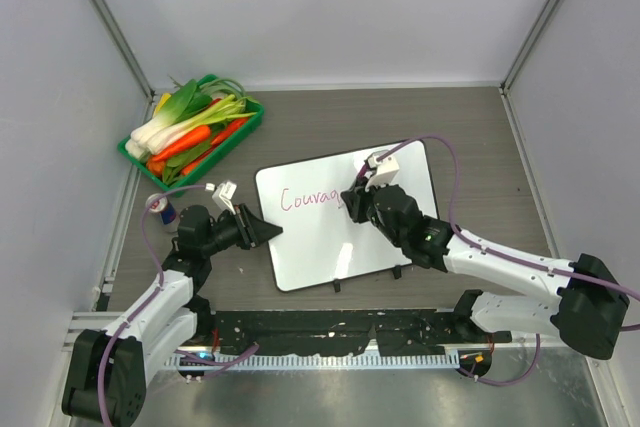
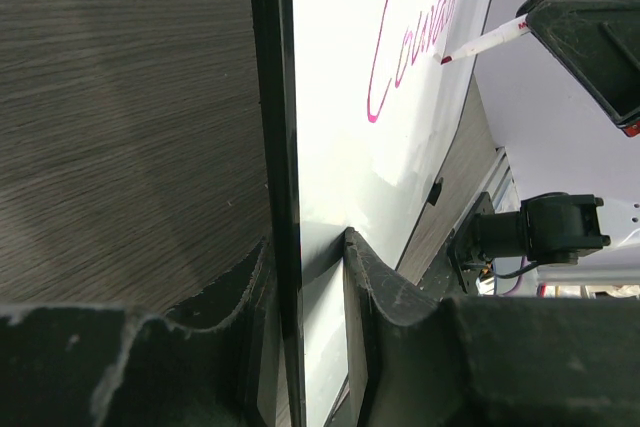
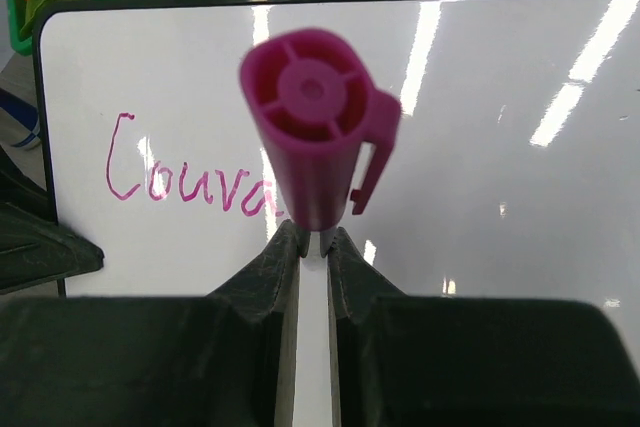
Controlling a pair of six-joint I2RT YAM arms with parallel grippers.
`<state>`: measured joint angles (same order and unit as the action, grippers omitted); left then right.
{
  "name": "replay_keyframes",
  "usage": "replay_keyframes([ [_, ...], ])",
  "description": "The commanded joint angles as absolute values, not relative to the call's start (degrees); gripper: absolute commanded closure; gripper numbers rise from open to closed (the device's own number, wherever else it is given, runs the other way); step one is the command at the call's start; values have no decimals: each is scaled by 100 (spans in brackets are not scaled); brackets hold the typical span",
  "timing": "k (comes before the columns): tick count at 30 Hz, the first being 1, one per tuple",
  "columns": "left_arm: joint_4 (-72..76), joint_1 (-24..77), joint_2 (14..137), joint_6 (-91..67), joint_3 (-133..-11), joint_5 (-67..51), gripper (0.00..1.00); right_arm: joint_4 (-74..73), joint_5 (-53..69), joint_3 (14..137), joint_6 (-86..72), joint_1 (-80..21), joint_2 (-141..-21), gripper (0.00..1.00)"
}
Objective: Write a sentence on the whiteboard
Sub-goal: Write on the whiteboard at the whiteboard stand.
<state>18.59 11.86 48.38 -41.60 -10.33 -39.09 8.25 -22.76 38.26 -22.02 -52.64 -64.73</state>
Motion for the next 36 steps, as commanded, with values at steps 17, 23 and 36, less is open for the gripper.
replay_keyframes([
  [17,2048,1178,4843,-3937,-1055,-3867,100,1248,-2197,4131,-2566,-5229,-6803,99],
  [23,2039,1186,4843,-3937,-1055,-3867,100,1266,-1987,4245,-2610,-5229,-6408,99],
  [36,2057,1178,4869,-3937,-1063,-3876,100,1011,-2346,4289,-2356,-5107,-6100,98],
])
